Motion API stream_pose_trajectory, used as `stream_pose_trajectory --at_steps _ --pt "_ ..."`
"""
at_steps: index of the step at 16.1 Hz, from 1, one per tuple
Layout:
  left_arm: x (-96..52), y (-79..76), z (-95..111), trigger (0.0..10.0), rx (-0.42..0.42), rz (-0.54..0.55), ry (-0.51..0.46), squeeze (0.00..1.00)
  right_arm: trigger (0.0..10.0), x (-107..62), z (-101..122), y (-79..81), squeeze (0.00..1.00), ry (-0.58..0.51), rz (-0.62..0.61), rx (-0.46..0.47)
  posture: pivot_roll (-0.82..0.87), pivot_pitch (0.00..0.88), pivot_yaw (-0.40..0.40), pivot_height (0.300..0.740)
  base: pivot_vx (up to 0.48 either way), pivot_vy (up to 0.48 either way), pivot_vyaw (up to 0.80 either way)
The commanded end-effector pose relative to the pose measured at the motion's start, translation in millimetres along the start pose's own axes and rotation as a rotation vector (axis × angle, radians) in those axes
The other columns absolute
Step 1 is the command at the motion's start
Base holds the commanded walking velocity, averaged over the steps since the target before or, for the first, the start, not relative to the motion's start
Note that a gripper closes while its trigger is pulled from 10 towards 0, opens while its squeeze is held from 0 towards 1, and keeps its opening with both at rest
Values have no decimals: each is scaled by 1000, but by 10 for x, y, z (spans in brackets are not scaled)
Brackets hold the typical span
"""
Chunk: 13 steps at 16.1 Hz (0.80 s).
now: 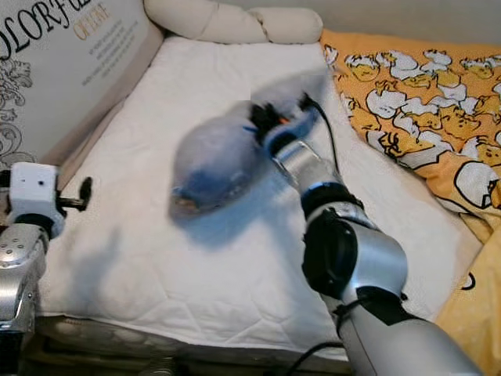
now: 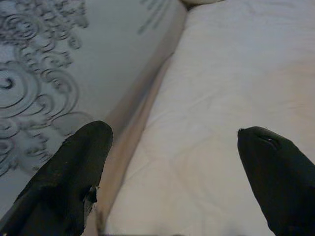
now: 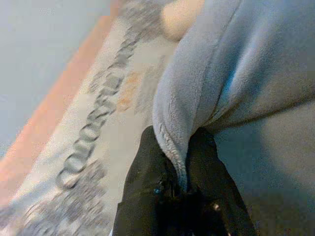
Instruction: Clean up the room
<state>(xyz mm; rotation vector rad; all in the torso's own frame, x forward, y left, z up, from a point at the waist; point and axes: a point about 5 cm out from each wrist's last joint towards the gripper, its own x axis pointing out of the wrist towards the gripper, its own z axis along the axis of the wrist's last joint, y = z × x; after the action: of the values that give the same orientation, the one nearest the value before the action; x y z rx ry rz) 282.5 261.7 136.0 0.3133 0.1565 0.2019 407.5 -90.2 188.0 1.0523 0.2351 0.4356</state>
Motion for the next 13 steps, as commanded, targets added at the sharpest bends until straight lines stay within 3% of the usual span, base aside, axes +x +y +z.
stream_pose_trajectory --at_steps 1,3,4,6,7,9,10,11,13 --pt "14 68 3 10000 -8 45 5 0 0 70 141 306 0 -12 146 -15 150 0 -29 740 0 0 0" --pt "13 150 -27 10000 -40 82 14 0 0 40 164 401 0 51 250 129 152 0 -32 740 0 0 0" --pt "6 177 -45 10000 -56 87 18 0 0 -16 138 285 0 95 221 169 149 0 -32 740 0 0 0" --pt "7 178 -55 10000 -99 66 15 0 0 -228 -27 -246 0 152 16 254 137 0 -22 740 0 0 0" --pt "21 165 -48 10000 -120 43 13 0 0 -340 -129 -464 0 181 -55 253 126 0 -13 740 0 0 0" --pt "80 74 -33 10000 -220 -62 28 0 0 -631 -370 -895 0 278 -150 138 122 0 -10 740 0 0 0" --pt "119 -61 -34 10000 -215 -175 47 443 0 -803 -443 -1126 0 305 -239 60 111 0 1 740 0 0 0" --pt "140 -141 -24 10000 -201 -238 42 1000 0 -878 -454 -1215 0 302 -281 49 109 0 5 740 0 0 0" --pt "269 -497 -53 10000 -176 -444 71 1000 0 -1075 -425 -1419 0 294 -376 2 95 0 12 740 0 0 0"
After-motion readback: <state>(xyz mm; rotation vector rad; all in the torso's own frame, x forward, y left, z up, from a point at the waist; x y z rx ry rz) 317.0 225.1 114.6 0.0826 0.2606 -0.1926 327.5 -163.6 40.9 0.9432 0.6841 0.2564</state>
